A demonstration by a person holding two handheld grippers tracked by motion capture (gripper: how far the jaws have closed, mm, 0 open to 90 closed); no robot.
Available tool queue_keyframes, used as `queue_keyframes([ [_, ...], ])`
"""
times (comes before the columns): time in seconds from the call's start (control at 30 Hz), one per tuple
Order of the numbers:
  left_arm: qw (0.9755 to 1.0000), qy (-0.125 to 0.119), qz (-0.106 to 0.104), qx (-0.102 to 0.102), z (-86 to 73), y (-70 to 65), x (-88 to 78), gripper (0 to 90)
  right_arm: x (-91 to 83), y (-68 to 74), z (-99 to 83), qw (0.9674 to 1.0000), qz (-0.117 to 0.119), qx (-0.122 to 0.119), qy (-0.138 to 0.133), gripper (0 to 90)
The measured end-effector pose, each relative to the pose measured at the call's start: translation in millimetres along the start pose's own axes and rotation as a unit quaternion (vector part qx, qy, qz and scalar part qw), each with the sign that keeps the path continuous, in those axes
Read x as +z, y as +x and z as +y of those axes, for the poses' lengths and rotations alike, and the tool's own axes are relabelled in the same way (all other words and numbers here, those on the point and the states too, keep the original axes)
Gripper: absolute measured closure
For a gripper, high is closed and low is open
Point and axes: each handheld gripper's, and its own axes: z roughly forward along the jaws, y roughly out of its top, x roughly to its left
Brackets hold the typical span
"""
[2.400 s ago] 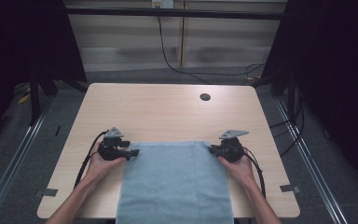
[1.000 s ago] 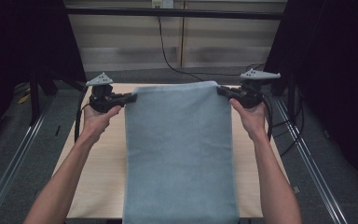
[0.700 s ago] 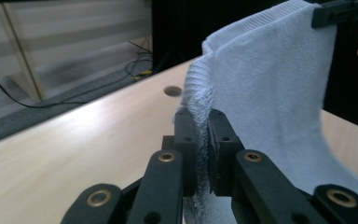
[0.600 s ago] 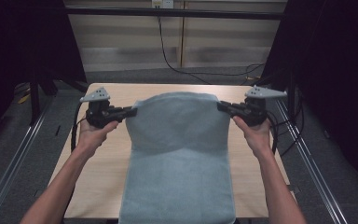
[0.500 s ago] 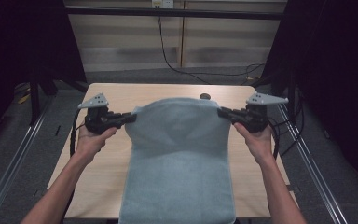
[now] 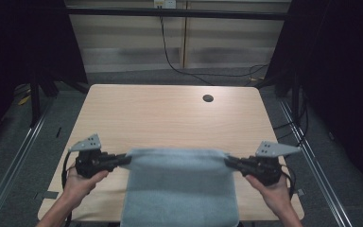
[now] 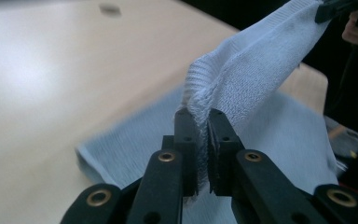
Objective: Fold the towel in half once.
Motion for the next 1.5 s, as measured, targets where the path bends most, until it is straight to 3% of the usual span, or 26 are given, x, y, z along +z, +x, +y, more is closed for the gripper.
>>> queue_keyframes([
  [0.03, 0.9999, 0.012, -0.004, -0.007, -9.3, -0.5, 3.5, 84.3, 5.6, 2.0, -11.1, 0.9998, 0.004, 0.005, 0.019, 86.9],
  [0.07, 0.9997, 0.02, -0.008, -0.013, -18.0, -0.7, 6.5, 84.3, 16.6, 4.7, -33.8, 0.9983, 0.007, 0.018, 0.054, 86.9],
  [0.1, 0.999, 0.033, -0.015, -0.024, -33.5, -3.3, 10.8, 84.2, 20.6, 5.6, -44.1, 0.9973, 0.013, 0.027, 0.067, 86.9],
  [0.17, 0.9987, 0.037, -0.022, -0.029, -38.7, -5.2, 12.3, 84.2, 23.5, 6.7, -53.3, 0.9965, 0.017, 0.037, 0.074, 86.9],
  [0.2, 0.9972, 0.06, -0.031, -0.03, -50.6, -11.3, 16.8, 84.1, 27.6, 9.7, -67.1, 0.9947, 0.021, 0.044, 0.091, 86.8],
  [0.23, 0.9972, 0.06, -0.031, -0.03, -50.6, -11.3, 16.8, 83.8, 27.6, 9.7, -67.1, 0.9947, 0.021, 0.044, 0.091, 86.8],
  [0.27, 0.9961, 0.076, -0.033, -0.029, -58.7, -14.9, 18.9, 83.5, 29.9, 14.3, -73.5, 0.9928, 0.02, 0.041, 0.111, 86.8],
  [0.3, 0.9953, 0.083, -0.036, -0.034, -62.2, -14.9, 21.1, 83.4, 30.4, 15.7, -75.8, 0.9924, 0.018, 0.042, 0.115, 86.8],
  [0.43, 0.9935, 0.103, -0.035, -0.035, -65.8, -12.4, 32.0, 83.7, 36.5, 11.7, -83.8, 0.9904, 0.015, 0.048, 0.128, 86.9],
  [0.53, 0.9941, 0.101, -0.025, -0.032, -63.1, -10.9, 36.2, 84.2, 39.6, 9.8, -81.9, 0.9906, -0.004, 0.036, 0.132, 87.0],
  [0.63, 0.9951, 0.098, 0.005, -0.012, -55.8, -4.3, 42.9, 84.4, 47.7, -0.7, -81.7, 0.9907, 0.0, 0.049, 0.127, 87.1],
  [0.7, 0.9956, 0.09, 0.019, -0.016, -49.9, 6.3, 48.9, 84.6, 57.5, -14.3, -75.1, 0.991, -0.004, 0.051, 0.124, 87.2],
  [0.77, 0.9956, 0.086, 0.031, -0.021, -42.8, 19.1, 54.6, 84.6, 61.9, -19.1, -71.9, 0.9912, -0.009, 0.051, 0.121, 87.2],
  [0.8, 0.9954, 0.082, 0.043, -0.023, -36.0, 33.3, 59.8, 84.7, 71.5, -28.8, -65.2, 0.9913, -0.014, 0.052, 0.12, 87.2],
  [0.83, 0.9954, 0.082, 0.043, -0.023, -36.0, 33.3, 59.8, 84.8, 71.5, -28.8, -65.2, 0.9913, -0.014, 0.052, 0.12, 87.2],
  [0.87, 0.9949, 0.078, 0.056, -0.03, -29.2, 45.5, 65.6, 84.8, 80.1, -36.8, -58.3, 0.9912, -0.022, 0.05, 0.121, 87.2],
  [0.9, 0.9949, 0.078, 0.056, -0.03, -29.2, 45.5, 65.6, 84.8, 80.1, -36.8, -58.3, 0.9912, -0.022, 0.05, 0.121, 87.2],
  [0.97, 0.9943, 0.075, 0.07, -0.03, -21.9, 57.2, 71.3, 84.8, 97.7, -55.0, -45.3, 0.9909, -0.038, 0.052, 0.118, 87.3],
  [1.0, 0.9934, 0.069, 0.084, -0.037, -15.9, 69.7, 76.3, 84.8, 103.3, -61.4, -41.5, 0.9908, -0.042, 0.054, 0.117, 87.3],
  [1.13, 0.992, 0.062, 0.097, -0.051, -5.9, 90.8, 83.8, 84.8, 124.0, -86.2, -27.0, 0.9903, -0.058, 0.063, 0.109, 87.2],
  [1.17, 0.992, 0.062, 0.097, -0.051, -5.9, 90.8, 83.8, 84.8, 124.0, -86.2, -27.0, 0.9903, -0.058, 0.063, 0.109, 87.2],
  [1.23, 0.9906, 0.055, 0.11, -0.06, -0.3, 102.8, 88.5, 84.8, 138.1, -101.2, -16.8, 0.9896, -0.07, 0.07, 0.104, 87.2],
  [1.3, 0.9903, 0.055, 0.113, -0.06, 1.4, 105.7, 89.6, 84.8, 145.6, -109.4, -10.9, 0.9889, -0.077, 0.073, 0.104, 87.2],
  [1.5, 0.988, 0.051, 0.132, -0.062, 11.8, 121.7, 99.2, 84.8, 158.5, -125.3, -2.5, 0.9873, -0.094, 0.086, 0.095, 87.2],
])
